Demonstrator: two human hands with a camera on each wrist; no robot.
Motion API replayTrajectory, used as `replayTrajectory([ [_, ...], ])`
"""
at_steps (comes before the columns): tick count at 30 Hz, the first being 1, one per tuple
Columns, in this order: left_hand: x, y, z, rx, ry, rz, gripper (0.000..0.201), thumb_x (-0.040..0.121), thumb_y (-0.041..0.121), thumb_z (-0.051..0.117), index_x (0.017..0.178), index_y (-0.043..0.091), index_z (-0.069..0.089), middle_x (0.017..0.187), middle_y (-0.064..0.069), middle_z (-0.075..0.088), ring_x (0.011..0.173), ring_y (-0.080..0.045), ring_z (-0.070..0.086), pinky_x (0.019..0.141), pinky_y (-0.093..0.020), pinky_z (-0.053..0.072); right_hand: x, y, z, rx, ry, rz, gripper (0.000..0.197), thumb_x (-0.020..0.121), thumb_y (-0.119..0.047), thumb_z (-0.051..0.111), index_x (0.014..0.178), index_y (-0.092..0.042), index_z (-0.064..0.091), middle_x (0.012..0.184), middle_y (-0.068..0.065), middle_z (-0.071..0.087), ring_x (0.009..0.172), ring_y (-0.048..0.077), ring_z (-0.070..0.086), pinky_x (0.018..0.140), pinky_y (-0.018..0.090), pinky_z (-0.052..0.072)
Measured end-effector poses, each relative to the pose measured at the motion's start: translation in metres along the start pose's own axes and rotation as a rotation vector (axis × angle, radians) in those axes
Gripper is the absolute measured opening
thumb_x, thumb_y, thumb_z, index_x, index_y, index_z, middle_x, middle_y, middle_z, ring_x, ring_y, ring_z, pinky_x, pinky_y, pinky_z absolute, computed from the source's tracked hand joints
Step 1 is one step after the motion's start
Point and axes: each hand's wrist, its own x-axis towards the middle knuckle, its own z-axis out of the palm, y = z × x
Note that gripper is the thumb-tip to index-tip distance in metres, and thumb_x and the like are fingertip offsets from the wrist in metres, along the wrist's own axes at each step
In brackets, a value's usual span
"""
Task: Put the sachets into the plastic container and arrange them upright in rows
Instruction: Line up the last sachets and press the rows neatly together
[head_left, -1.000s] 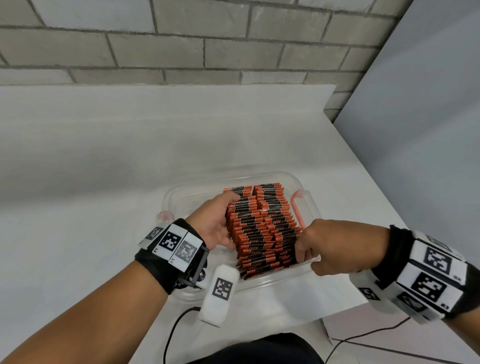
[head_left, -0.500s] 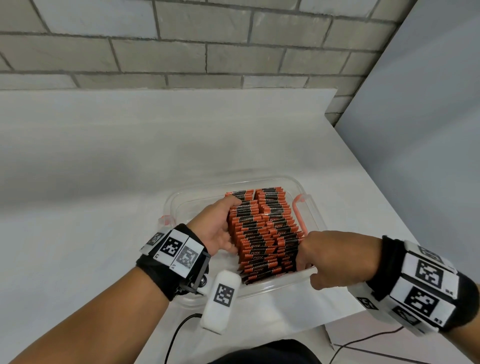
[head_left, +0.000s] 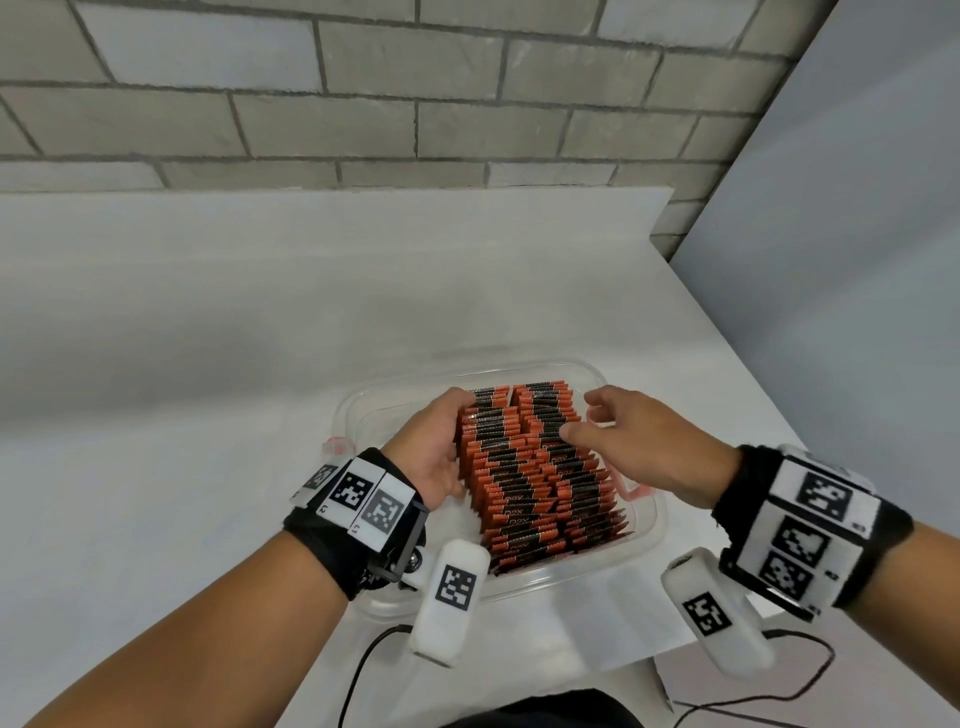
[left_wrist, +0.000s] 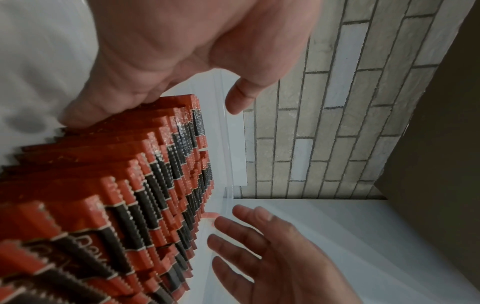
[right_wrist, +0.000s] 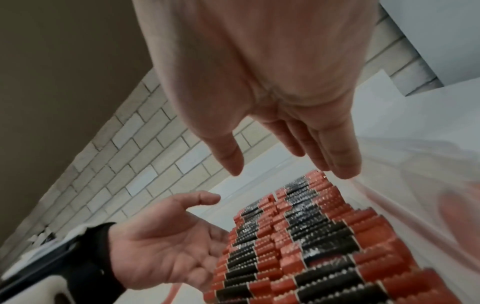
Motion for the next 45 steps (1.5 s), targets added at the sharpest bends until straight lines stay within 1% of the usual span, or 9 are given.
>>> replayTrajectory([
  [4,0.0,0.003,0.001,0.012,0.005,-0.001,0.028,0.093,0.034,0.046,0.072,0.017,0.043,0.078,-0.009,0.05,0.093,-0.027,0.049,0.076,-0.036,0.037,0.008,-0.003,0.004,0.114,0.006,0.044,0.06,0.093,-0.041,0.054,0.141,-0.011,0.035,0.135,0.004,0.05,0.1,0.013,0.049,0.085,0.025,0.037],
  [10,0.001,0.0,0.0,0.026,-0.002,0.0,0.027,0.093,0.037,0.045,0.076,0.016,0.048,0.069,-0.005,0.056,0.069,-0.02,0.051,0.067,-0.031,0.036,0.018,0.002,0.013,0.28,-0.066,0.14,0.059,0.093,-0.04,0.056,0.139,-0.007,0.038,0.108,-0.004,0.061,0.098,0.014,0.059,0.093,0.03,0.044],
  [14,0.003,0.001,0.0,0.0,0.034,0.028,0.029,0.096,0.036,0.041,0.076,0.016,0.045,0.07,-0.005,0.053,0.07,-0.019,0.048,0.065,-0.032,0.035,0.027,0.006,0.014,0.323,-0.052,0.184,0.075,0.09,-0.052,0.053,0.146,-0.008,0.03,0.139,0.005,0.048,0.123,0.024,0.049,0.107,0.043,0.038],
  [18,0.002,0.001,0.004,-0.019,0.039,0.013,0.03,0.098,0.037,0.04,0.079,0.016,0.051,0.064,-0.002,0.058,0.074,-0.02,0.055,0.07,-0.033,0.041,0.037,0.009,0.017,0.364,-0.075,0.171,0.074,0.082,-0.065,0.054,0.13,-0.008,0.05,0.121,0.003,0.063,0.111,0.021,0.059,0.104,0.041,0.042],
  [23,0.006,0.004,0.001,-0.031,0.077,0.022,0.054,0.099,0.048,0.035,0.137,0.009,0.041,0.138,-0.011,0.048,0.137,-0.03,0.031,0.111,-0.045,0.023,0.054,0.016,0.021,0.434,-0.06,0.173,0.102,0.054,-0.086,0.052,0.126,-0.015,0.055,0.121,0.0,0.064,0.113,0.023,0.059,0.106,0.049,0.037],
  [28,0.016,0.003,-0.002,-0.066,0.05,0.043,0.057,0.097,0.054,0.034,0.131,0.01,0.047,0.129,-0.009,0.057,0.127,-0.025,0.044,0.108,-0.038,0.029,0.052,0.001,0.015,0.433,-0.05,0.182,0.073,0.084,-0.072,0.038,0.123,-0.014,0.06,0.127,0.002,0.06,0.122,0.022,0.05,0.109,0.039,0.029],
  [31,0.015,0.004,0.001,-0.063,0.041,0.042,0.047,0.099,0.052,0.033,0.107,0.011,0.055,0.102,-0.007,0.065,0.096,-0.017,0.058,0.08,-0.03,0.039,0.057,0.0,0.017,0.41,-0.051,0.2,0.094,0.072,-0.082,0.035,0.135,-0.015,0.049,0.138,0.003,0.051,0.128,0.024,0.045,0.113,0.047,0.027],
  [34,0.013,0.005,0.003,-0.051,0.037,0.049,0.046,0.099,0.05,0.034,0.098,0.011,0.059,0.096,-0.008,0.068,0.085,-0.017,0.062,0.061,-0.029,0.041,0.055,-0.005,0.015,0.42,-0.041,0.197,0.072,0.089,-0.07,0.033,0.125,-0.014,0.058,0.128,0.003,0.059,0.121,0.022,0.05,0.113,0.044,0.028],
  [45,0.006,0.009,0.005,-0.094,0.018,0.038,0.044,0.099,0.049,0.038,0.094,0.009,0.058,0.096,-0.011,0.068,0.087,-0.022,0.064,0.067,-0.031,0.047,0.066,0.003,0.019,0.527,-0.094,0.184,0.06,0.091,-0.063,0.038,0.111,-0.014,0.065,0.115,0.003,0.067,0.114,0.02,0.057,0.113,0.042,0.031],
])
